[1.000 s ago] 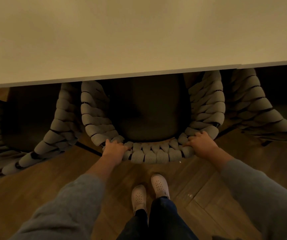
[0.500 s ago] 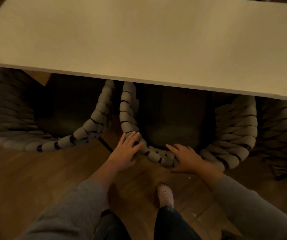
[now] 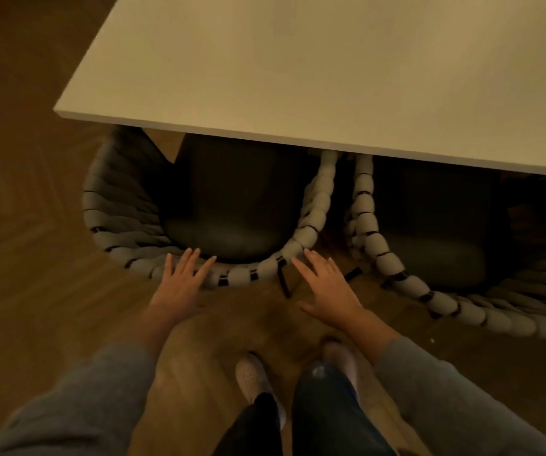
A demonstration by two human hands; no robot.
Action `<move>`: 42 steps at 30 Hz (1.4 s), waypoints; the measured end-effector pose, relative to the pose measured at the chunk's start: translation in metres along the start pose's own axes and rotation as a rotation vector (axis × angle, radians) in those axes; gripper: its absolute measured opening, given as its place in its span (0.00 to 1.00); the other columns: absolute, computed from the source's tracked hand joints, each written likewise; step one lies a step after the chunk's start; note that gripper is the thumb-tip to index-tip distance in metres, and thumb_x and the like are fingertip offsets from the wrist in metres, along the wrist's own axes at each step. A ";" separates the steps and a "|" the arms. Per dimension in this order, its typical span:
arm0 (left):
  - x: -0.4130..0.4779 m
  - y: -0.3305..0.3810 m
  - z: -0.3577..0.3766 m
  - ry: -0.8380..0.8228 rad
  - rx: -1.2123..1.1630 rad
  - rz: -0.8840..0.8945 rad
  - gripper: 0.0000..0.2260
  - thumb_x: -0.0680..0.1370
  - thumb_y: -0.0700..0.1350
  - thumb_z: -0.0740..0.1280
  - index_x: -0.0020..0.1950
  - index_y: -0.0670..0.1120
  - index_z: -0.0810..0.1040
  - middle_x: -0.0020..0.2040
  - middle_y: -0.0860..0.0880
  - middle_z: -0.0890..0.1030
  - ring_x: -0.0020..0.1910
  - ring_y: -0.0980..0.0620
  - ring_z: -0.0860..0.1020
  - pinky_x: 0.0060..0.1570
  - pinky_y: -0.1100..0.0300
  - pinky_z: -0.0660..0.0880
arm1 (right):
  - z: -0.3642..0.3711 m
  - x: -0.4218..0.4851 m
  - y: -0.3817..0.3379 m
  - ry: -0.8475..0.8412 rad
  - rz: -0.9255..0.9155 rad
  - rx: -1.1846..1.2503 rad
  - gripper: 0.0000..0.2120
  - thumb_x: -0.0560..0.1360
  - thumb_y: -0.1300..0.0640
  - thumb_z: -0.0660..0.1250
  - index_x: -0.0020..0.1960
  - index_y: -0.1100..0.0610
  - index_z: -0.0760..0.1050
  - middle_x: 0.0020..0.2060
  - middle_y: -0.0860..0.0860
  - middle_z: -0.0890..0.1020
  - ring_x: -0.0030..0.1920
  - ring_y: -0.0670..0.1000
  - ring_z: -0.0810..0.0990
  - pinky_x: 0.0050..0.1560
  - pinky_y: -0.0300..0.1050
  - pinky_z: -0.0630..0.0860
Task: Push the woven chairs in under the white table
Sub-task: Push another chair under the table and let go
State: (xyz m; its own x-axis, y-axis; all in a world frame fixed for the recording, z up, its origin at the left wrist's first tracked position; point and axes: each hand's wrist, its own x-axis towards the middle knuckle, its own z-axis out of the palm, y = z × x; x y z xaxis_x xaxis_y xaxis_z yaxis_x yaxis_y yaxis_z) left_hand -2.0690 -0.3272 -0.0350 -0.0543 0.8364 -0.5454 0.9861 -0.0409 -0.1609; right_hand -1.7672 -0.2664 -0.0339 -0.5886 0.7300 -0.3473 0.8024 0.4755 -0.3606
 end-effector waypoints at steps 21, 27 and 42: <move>0.070 -0.190 0.003 -0.180 0.246 0.207 0.22 0.74 0.55 0.61 0.69 0.56 0.69 0.61 0.50 0.76 0.62 0.45 0.70 0.61 0.49 0.65 | 0.043 0.138 -0.154 -0.285 0.161 -0.327 0.26 0.78 0.58 0.61 0.75 0.49 0.60 0.56 0.54 0.79 0.53 0.56 0.79 0.50 0.50 0.74; 0.044 -0.197 0.013 -0.130 0.203 0.249 0.20 0.75 0.55 0.62 0.66 0.54 0.70 0.57 0.48 0.78 0.61 0.43 0.70 0.59 0.47 0.64 | 0.052 0.125 -0.169 -0.264 0.221 -0.293 0.15 0.78 0.57 0.61 0.65 0.50 0.69 0.56 0.51 0.79 0.56 0.55 0.78 0.53 0.50 0.72; 0.000 -0.245 0.055 -0.156 0.207 0.292 0.22 0.75 0.55 0.61 0.69 0.54 0.69 0.56 0.49 0.78 0.60 0.44 0.72 0.58 0.46 0.64 | 0.066 0.093 -0.206 -0.274 0.188 -0.383 0.16 0.79 0.53 0.59 0.66 0.44 0.70 0.56 0.49 0.78 0.55 0.53 0.76 0.60 0.51 0.63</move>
State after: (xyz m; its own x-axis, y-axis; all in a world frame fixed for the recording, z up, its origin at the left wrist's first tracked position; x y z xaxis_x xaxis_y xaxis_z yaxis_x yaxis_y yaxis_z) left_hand -2.3193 -0.3473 -0.0409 0.1852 0.6809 -0.7086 0.9120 -0.3876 -0.1341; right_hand -1.9940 -0.3287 -0.0491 -0.3930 0.6892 -0.6088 0.8454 0.5312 0.0556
